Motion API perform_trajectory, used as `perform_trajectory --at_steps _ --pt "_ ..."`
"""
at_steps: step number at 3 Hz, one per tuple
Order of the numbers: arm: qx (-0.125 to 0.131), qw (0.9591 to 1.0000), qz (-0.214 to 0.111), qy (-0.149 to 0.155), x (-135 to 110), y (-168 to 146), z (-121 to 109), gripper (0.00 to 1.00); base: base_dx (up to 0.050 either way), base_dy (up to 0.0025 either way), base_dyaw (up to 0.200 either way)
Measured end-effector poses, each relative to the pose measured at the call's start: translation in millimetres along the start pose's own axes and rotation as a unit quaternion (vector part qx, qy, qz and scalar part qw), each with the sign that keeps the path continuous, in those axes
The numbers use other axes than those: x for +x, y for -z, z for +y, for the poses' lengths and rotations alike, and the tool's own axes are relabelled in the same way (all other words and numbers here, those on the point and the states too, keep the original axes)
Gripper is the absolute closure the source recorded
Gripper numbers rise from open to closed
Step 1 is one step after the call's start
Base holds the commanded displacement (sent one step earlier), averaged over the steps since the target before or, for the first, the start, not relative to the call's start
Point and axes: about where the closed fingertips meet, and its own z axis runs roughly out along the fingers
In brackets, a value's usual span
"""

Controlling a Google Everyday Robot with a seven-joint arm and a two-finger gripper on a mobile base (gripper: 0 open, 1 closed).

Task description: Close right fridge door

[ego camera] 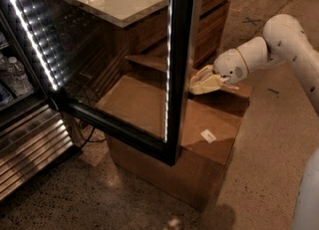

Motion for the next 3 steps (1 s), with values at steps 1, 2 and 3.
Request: perform_trajectory --at_steps 1,2,3 --pt "-0.034 0.9991 -0.010 0.022 -9.1 -14.6 8.1 1.00 0.000 0.00000 0.000" --pt "-0.034 0.9991 -0.010 0.022 -9.0 -14.5 8.3 1.00 0.000 0.00000 0.000" --pt "-0.065 0.9968 -0.023 0.041 -21.1 -35.6 13.1 1.00 0.000 0.00000 0.000"
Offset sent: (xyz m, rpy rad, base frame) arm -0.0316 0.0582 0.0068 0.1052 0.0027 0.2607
